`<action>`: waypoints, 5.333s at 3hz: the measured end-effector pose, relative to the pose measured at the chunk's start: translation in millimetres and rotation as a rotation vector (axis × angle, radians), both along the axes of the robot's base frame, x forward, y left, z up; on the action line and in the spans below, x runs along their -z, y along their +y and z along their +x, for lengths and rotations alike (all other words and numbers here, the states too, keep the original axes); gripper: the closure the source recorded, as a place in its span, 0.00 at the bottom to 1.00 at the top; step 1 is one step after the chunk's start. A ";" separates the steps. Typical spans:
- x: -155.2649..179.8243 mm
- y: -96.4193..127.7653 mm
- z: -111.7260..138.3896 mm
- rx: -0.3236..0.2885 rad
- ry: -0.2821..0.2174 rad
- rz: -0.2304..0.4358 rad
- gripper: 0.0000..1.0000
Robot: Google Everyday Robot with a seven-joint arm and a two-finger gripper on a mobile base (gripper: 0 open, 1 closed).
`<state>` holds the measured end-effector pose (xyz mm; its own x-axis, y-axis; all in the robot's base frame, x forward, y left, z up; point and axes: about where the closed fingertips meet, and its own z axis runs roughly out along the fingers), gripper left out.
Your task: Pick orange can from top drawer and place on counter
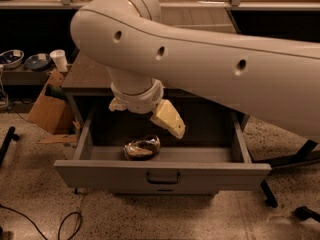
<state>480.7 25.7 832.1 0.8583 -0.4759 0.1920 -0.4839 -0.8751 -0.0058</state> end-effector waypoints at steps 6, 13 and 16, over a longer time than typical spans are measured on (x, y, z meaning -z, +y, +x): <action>143.9 58.6 92.4 -0.011 -0.026 0.183 0.00; 227.9 54.6 103.1 0.015 0.094 0.226 0.39; 157.5 13.3 68.8 0.166 -0.015 0.222 1.00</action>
Offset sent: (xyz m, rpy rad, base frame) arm 0.0647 -0.0021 -0.1011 0.1552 0.0343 0.0157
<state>549.5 39.0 674.6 0.7629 -0.6416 0.0795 -0.6190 -0.7604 -0.1965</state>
